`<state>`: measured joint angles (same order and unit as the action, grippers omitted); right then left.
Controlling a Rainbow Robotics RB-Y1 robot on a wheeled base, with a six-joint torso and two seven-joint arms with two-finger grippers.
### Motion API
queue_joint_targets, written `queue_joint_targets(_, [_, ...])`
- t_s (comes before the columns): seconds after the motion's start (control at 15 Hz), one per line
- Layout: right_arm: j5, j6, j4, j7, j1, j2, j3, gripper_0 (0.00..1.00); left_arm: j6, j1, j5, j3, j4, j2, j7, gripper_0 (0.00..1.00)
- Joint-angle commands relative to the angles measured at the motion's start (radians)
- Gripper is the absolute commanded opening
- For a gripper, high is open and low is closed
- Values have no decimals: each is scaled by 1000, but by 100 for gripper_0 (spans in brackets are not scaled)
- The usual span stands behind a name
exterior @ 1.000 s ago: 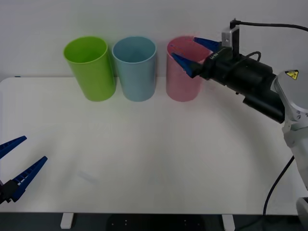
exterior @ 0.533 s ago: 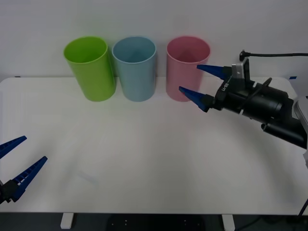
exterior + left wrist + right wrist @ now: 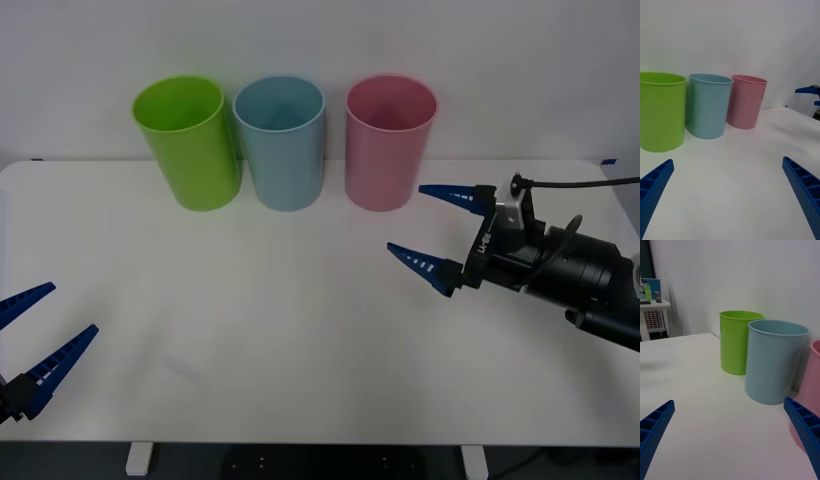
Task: Grasp the object on the table and drop it into the matching bin: aluminum can to the light blue bin, PET bottle to the pink bin.
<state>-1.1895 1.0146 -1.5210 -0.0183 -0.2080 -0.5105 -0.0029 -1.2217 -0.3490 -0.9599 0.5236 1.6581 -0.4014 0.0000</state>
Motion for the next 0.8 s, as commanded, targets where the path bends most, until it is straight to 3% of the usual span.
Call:
queue_joint_targets(0.07, [25, 19, -34, -6, 62, -22, 0, 100, 0, 0, 0, 0, 0, 0, 0, 100])
queue_joint_targets(0.4, [42, 55, -145, 4, 194, -40, -40, 100, 0, 0, 0, 0, 0, 0, 0, 100])
queue_joint_targets(0.8, [44, 105, -160, 4, 271, -43, -62, 100, 0, 0, 0, 0, 0, 0, 0, 100])
